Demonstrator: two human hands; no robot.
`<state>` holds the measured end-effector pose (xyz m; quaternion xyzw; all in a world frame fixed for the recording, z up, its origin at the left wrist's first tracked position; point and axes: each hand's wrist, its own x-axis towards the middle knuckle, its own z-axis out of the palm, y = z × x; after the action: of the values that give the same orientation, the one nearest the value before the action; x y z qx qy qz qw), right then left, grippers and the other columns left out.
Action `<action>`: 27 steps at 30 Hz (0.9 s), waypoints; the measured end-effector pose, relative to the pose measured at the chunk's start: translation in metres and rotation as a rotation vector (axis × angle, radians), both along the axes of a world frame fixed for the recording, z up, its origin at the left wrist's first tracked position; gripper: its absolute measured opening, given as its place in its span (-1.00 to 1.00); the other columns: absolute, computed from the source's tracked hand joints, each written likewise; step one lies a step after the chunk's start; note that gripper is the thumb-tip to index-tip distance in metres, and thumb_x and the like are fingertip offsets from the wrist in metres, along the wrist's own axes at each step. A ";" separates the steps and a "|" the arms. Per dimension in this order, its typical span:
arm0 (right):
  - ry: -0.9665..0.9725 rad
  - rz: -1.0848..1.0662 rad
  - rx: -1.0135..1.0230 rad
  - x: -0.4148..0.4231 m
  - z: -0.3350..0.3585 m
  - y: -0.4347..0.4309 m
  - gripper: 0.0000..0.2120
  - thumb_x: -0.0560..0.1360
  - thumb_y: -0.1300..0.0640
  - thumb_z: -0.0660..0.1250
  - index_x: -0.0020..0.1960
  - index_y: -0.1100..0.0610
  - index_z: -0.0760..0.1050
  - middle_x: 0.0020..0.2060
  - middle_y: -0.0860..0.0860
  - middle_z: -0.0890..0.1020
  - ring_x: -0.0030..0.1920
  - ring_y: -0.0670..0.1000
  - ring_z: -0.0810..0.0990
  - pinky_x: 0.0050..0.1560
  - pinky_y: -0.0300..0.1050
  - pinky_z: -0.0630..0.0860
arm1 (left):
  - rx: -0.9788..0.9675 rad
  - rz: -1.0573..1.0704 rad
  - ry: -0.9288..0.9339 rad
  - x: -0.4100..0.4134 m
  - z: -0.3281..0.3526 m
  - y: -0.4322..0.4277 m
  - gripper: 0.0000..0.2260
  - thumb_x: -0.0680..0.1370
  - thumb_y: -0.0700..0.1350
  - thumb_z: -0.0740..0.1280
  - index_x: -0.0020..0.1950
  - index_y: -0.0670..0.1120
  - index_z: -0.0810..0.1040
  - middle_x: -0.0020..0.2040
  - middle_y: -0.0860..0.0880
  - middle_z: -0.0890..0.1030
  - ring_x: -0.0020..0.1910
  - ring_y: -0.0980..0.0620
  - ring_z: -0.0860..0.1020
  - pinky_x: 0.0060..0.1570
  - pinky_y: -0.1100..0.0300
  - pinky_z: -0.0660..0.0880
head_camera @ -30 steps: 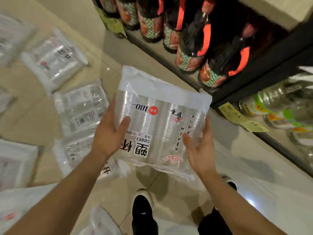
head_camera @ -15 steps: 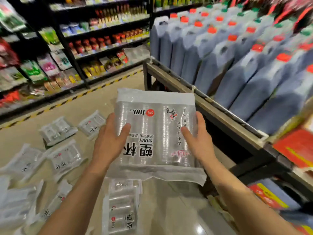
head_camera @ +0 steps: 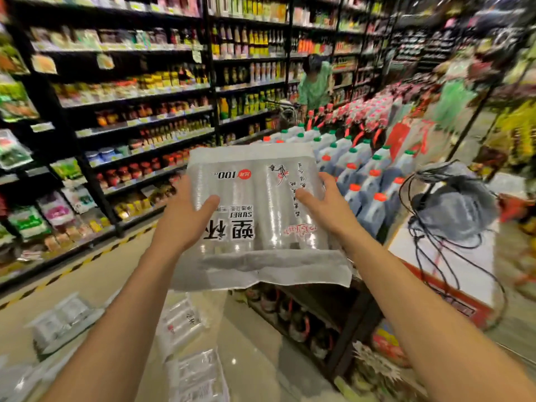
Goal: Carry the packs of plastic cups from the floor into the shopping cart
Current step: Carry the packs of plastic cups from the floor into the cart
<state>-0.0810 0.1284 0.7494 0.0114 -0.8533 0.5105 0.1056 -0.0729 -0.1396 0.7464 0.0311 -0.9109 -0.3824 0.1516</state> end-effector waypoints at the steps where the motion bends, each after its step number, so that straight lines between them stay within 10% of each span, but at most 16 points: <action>1: 0.014 -0.028 0.007 0.007 0.005 0.011 -0.33 0.50 -0.24 0.31 0.50 -0.03 0.16 0.36 -0.05 0.46 0.32 0.06 0.47 0.35 0.01 0.38 | -0.014 -0.032 -0.011 -0.002 0.004 0.011 -0.41 0.60 0.15 0.21 0.56 0.09 0.05 0.36 -0.09 0.48 0.23 -0.17 0.50 -0.05 0.10 0.29; 13: 0.061 -0.620 0.071 0.202 0.013 0.203 -0.41 0.54 -0.10 0.32 0.49 -0.03 0.18 0.37 -0.10 0.42 0.34 0.01 0.43 0.23 -0.06 0.37 | -0.064 -0.614 0.108 0.044 0.004 0.253 -0.33 0.57 0.21 0.20 0.57 0.14 -0.07 0.47 -0.06 0.37 0.33 -0.19 0.44 0.15 -0.05 0.43; 27: 0.027 -1.188 0.035 0.606 0.014 0.447 -0.28 0.54 -0.15 0.30 0.57 -0.04 0.04 0.45 -0.04 0.35 0.44 0.08 0.33 0.30 -0.01 0.30 | -0.048 -1.245 0.161 0.350 0.012 0.616 -0.36 0.57 0.20 0.20 0.57 0.13 0.01 0.45 0.00 0.40 0.32 -0.13 0.46 0.11 0.04 0.39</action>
<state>0.5255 0.5757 0.7633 -0.4601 -0.7204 0.3495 0.3837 0.2775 0.4768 0.7586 -0.5373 -0.7524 -0.3798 -0.0307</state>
